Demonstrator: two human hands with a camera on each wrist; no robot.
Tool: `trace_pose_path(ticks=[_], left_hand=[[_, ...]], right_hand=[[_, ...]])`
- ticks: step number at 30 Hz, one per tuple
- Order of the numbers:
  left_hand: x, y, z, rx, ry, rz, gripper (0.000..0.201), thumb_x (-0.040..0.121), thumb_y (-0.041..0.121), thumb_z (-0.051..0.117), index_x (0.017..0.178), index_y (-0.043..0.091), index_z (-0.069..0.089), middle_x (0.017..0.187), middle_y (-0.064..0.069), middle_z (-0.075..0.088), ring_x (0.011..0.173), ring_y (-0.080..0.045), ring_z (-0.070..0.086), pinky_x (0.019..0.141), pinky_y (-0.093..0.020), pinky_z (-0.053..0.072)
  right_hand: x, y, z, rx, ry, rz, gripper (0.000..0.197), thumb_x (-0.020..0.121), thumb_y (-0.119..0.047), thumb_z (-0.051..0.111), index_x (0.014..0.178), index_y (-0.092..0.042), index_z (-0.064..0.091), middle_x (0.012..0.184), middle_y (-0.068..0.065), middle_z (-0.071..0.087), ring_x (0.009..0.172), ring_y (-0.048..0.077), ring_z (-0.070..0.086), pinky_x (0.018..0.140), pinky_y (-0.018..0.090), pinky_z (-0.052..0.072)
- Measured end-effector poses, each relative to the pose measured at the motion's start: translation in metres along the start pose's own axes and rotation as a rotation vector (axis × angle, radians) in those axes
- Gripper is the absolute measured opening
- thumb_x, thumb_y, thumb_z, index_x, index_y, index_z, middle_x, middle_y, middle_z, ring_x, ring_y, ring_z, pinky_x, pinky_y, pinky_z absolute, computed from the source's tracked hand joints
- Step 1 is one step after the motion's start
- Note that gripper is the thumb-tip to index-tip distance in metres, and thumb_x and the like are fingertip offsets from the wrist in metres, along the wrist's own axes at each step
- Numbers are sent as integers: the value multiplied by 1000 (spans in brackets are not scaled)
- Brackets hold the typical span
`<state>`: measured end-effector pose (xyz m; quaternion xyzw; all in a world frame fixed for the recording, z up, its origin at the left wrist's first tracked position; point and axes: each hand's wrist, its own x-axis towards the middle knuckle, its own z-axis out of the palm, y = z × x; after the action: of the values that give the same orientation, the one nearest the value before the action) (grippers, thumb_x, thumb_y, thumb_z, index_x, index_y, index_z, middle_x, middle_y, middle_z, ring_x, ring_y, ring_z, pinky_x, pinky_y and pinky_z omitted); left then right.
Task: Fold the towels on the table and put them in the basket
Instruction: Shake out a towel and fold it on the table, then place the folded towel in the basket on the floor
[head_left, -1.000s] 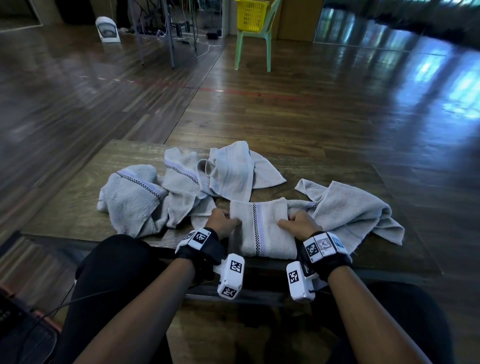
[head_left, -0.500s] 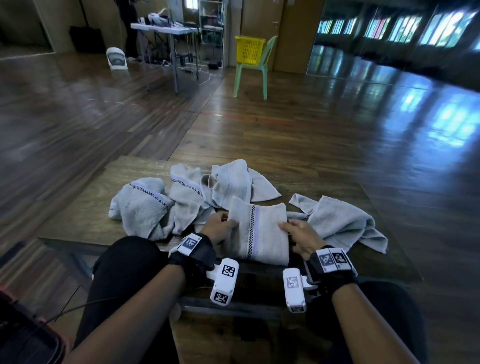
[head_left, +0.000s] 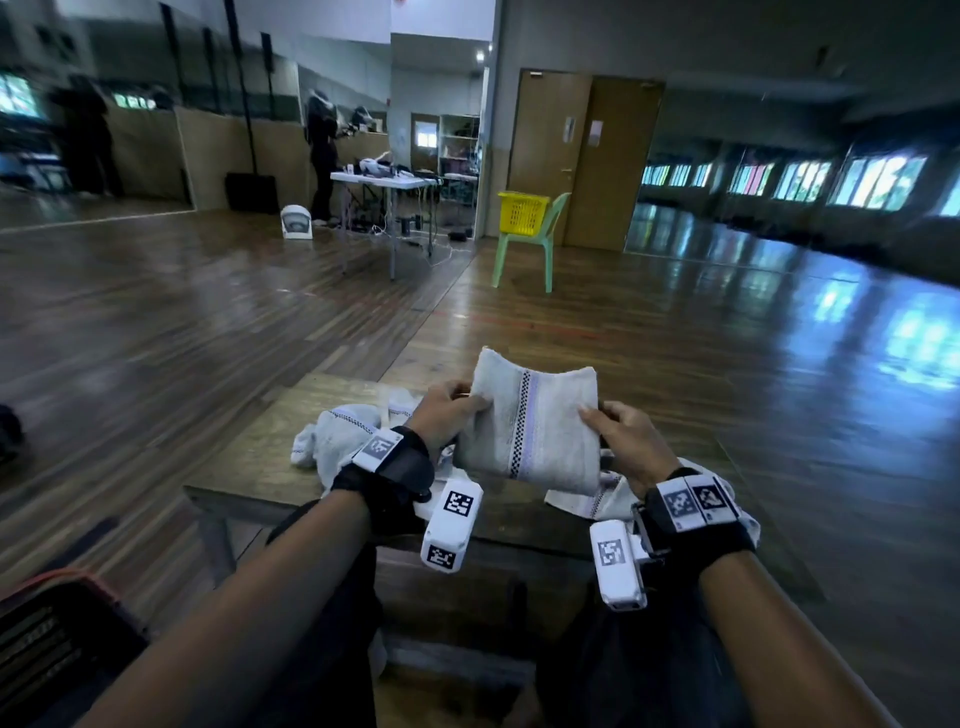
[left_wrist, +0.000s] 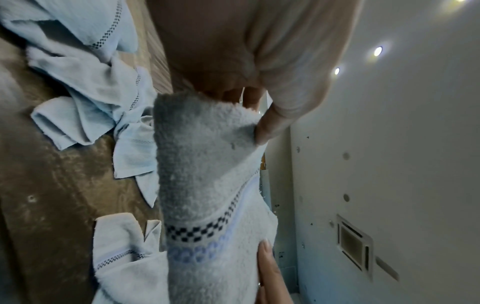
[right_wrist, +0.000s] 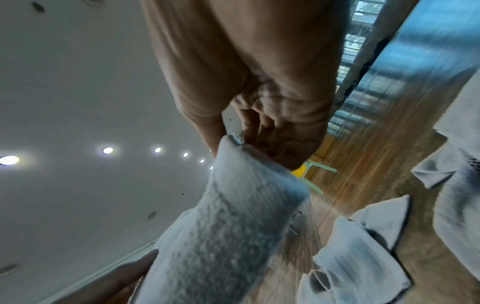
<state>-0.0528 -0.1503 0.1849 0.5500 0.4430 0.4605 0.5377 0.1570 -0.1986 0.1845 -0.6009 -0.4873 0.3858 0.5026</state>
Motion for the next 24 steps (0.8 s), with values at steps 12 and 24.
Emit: trace_pose_path(ticks=[12,24], left_hand=[[-39,19,-65,-3,192,1,10,91,11,57,99,10,62,85,-2,61,73,-15,56,65,-28,45],[-98,34,-178,5,578,9,8,89,8,57,97,10,61,79,-3,60,68,-15,55,58,-24,44]], right_hand=[[13,-33,59,-66,-248,-90,32,94,-25,53,116,-1,57,105,11,64,80,18,61,60,30,51],[23,-64,205,29,-607,-138,23,94,-17,49,105,-2,62,91,9,61,75,17,57,59,29,47]])
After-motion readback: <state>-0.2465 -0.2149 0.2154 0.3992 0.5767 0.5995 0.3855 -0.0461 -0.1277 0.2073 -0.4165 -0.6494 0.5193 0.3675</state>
